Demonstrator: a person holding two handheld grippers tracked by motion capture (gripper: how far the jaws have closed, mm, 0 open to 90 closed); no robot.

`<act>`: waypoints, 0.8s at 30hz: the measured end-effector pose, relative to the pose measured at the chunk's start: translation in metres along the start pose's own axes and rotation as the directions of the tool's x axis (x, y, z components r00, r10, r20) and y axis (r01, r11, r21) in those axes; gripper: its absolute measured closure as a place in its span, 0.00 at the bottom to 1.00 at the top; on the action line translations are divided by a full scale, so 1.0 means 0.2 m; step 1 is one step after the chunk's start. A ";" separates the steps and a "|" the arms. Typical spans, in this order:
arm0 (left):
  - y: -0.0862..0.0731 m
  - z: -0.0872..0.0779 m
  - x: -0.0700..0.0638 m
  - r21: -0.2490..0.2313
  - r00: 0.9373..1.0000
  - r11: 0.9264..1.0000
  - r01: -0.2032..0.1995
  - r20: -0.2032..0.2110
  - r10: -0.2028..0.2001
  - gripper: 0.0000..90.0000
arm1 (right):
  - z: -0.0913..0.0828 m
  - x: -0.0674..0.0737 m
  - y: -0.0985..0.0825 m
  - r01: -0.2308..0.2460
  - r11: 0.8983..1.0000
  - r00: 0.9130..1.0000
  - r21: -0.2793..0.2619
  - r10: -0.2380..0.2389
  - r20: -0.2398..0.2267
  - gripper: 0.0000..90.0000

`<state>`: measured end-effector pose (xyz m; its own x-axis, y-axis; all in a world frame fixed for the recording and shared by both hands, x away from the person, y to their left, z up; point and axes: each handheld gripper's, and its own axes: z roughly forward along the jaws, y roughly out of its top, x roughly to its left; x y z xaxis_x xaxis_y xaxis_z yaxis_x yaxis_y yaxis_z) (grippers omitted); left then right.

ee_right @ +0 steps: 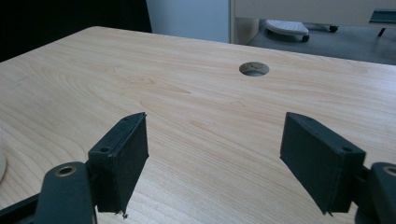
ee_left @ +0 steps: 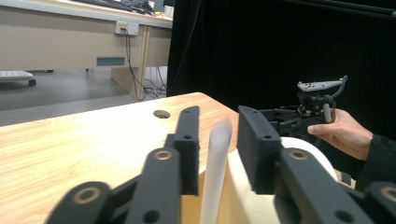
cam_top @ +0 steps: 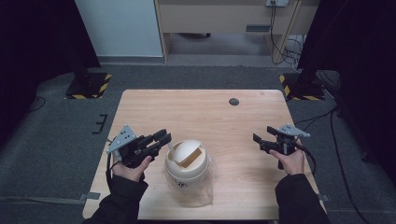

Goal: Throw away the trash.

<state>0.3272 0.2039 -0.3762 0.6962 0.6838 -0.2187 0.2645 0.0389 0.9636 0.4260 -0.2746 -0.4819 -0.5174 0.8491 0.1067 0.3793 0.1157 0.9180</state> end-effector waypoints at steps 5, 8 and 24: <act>0.01 -0.05 0.02 -0.024 1.000 1.000 -0.003 -0.019 0.003 0.67 | 0.00 0.00 0.00 0.000 1.000 1.000 -0.001 0.000 0.000 0.26; 0.01 -0.11 0.06 -0.043 0.999 0.999 -0.001 -0.049 -0.001 0.57 | 0.00 -0.01 0.00 0.001 1.000 1.000 0.001 -0.001 0.003 0.26; -0.28 -0.20 0.40 0.115 0.953 0.991 0.075 -0.302 -0.037 0.35 | 0.00 -0.03 -0.02 -0.014 0.999 0.999 0.033 0.013 0.045 0.21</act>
<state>0.3415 0.2863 -0.4414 0.4521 0.8698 -0.1977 0.3907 0.0061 0.9205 0.4273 -0.2814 -0.4861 -0.4773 0.8729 0.1009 0.4120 0.1208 0.9032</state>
